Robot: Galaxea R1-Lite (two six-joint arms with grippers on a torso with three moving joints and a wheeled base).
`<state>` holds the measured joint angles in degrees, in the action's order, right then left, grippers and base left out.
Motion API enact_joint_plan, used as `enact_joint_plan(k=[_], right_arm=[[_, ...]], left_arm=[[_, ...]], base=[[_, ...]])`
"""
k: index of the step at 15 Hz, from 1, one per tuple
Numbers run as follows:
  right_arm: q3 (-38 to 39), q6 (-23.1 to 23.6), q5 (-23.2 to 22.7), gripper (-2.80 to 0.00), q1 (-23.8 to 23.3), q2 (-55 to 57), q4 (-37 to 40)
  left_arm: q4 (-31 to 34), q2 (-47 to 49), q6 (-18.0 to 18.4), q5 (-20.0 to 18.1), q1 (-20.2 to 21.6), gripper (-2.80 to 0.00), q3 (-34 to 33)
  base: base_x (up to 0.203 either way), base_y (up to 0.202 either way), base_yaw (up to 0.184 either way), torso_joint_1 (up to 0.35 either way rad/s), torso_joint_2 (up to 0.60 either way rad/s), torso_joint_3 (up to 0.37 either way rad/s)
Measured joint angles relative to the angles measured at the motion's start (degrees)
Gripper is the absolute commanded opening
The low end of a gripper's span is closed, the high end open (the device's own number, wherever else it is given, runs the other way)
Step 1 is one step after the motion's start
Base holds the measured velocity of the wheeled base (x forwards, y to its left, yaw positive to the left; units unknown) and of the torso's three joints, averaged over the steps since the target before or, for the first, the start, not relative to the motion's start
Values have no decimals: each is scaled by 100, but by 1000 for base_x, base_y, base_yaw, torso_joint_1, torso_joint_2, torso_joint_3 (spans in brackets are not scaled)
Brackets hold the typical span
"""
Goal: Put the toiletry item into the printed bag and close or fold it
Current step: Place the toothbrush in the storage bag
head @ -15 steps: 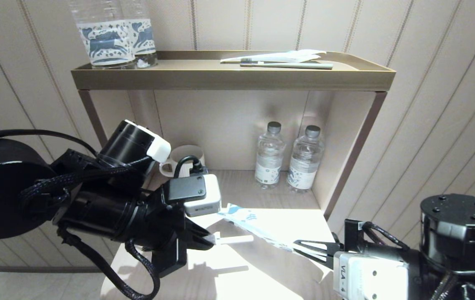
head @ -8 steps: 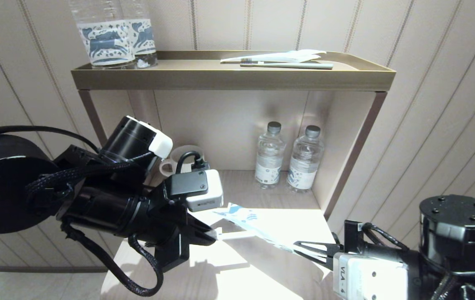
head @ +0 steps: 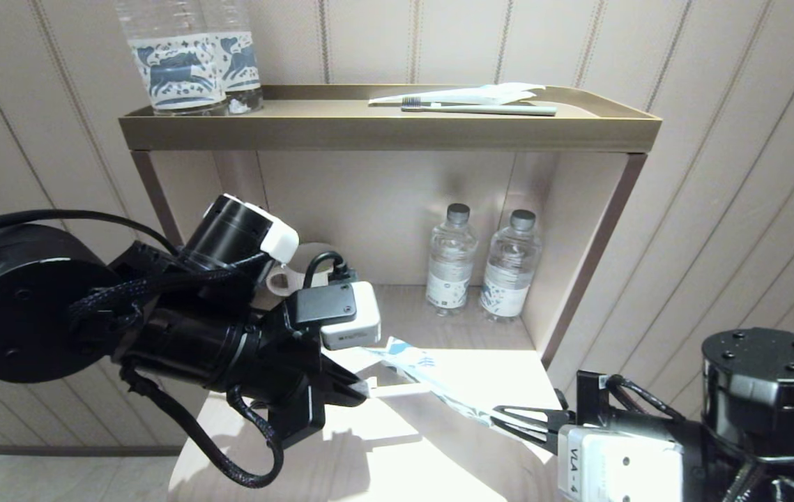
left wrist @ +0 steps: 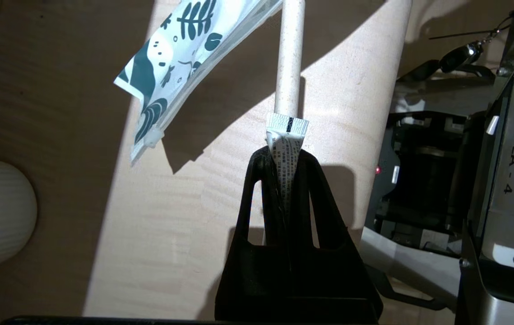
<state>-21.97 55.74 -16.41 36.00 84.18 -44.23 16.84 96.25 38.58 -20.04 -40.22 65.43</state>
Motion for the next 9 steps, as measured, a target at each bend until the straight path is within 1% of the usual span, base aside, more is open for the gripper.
enact_joint_plan(k=[9], right_arm=[[1, -1, -1, -280, 10, 6, 0]], left_arm=[[-13, -44, -4, 1, 22, -280, -35]], base=[[0, 0, 0, 0, 0, 0]])
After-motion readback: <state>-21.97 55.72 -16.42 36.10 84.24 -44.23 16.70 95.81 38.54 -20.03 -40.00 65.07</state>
